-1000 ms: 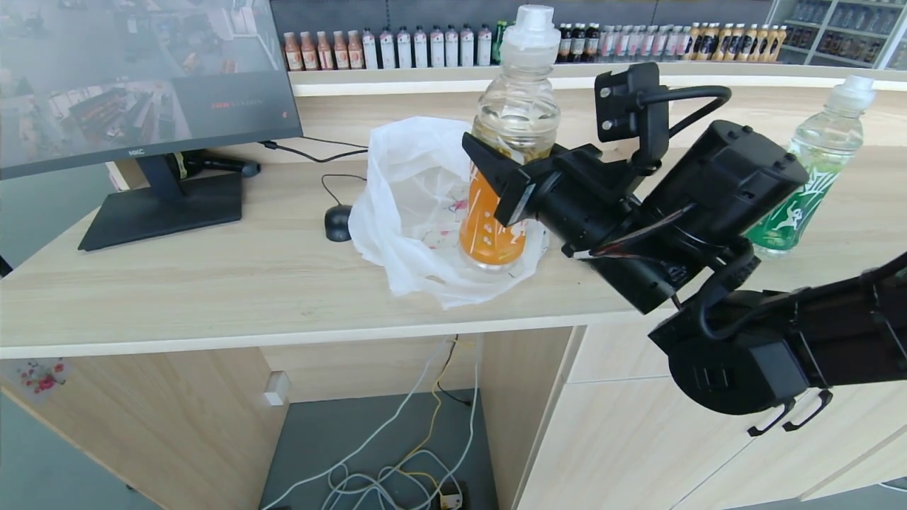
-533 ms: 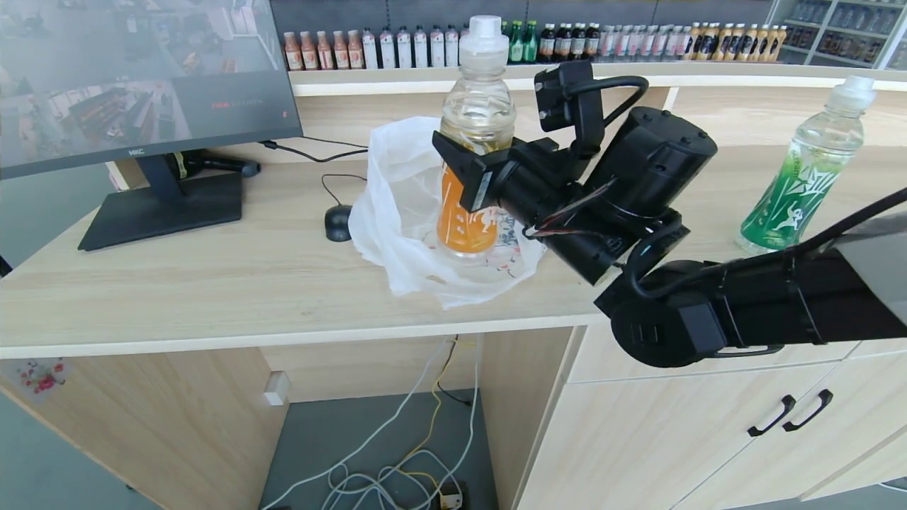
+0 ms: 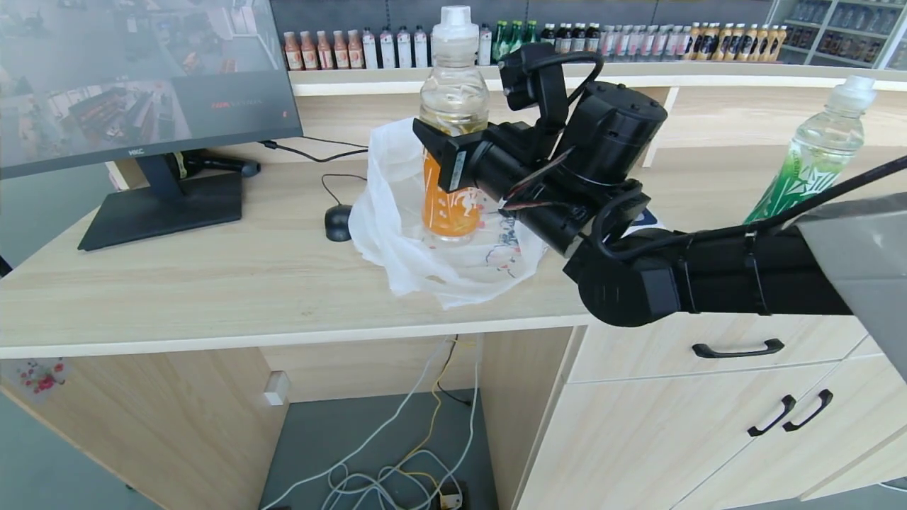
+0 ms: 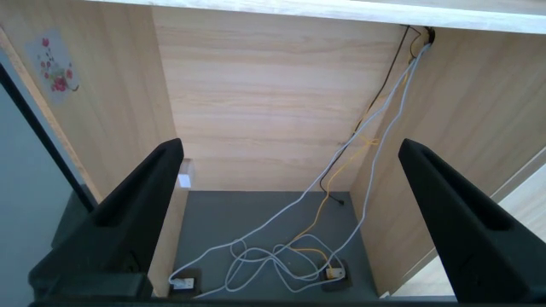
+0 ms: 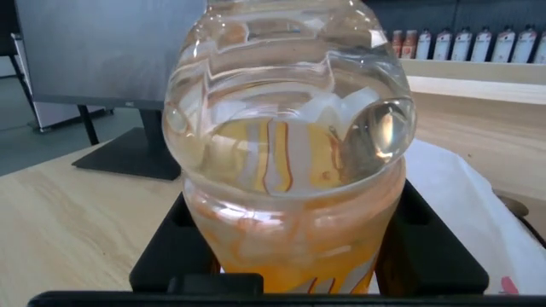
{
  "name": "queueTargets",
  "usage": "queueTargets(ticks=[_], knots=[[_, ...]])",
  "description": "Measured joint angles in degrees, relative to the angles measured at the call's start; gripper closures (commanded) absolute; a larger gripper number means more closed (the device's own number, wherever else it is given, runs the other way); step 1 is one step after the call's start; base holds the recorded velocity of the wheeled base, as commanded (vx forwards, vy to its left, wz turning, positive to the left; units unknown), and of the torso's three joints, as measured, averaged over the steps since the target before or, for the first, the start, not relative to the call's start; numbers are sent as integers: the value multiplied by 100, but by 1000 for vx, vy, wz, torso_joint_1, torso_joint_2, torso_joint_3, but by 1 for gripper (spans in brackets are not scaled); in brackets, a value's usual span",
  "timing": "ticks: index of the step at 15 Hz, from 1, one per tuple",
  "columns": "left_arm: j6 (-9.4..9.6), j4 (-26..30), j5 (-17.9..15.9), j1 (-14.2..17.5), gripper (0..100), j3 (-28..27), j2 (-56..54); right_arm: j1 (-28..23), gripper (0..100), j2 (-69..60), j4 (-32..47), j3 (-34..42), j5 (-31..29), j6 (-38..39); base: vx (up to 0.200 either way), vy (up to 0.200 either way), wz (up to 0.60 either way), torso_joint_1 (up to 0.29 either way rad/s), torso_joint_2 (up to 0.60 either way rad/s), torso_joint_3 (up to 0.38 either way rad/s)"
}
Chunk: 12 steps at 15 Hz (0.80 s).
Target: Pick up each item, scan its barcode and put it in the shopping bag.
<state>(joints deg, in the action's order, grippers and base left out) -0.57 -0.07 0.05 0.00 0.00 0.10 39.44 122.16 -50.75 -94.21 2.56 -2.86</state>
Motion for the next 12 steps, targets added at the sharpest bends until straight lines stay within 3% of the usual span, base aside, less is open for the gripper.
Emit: queueTargets(ticks=[6, 12], knots=[[0, 2, 2, 0, 0, 0, 0, -83, 100, 774, 1206, -1816, 23, 11, 0, 0, 0, 0, 0, 0], [2, 2, 2, -2, 0, 0, 0, -496, 100, 1690, 1870, -2039, 74, 49, 0, 0, 0, 0, 0, 0]])
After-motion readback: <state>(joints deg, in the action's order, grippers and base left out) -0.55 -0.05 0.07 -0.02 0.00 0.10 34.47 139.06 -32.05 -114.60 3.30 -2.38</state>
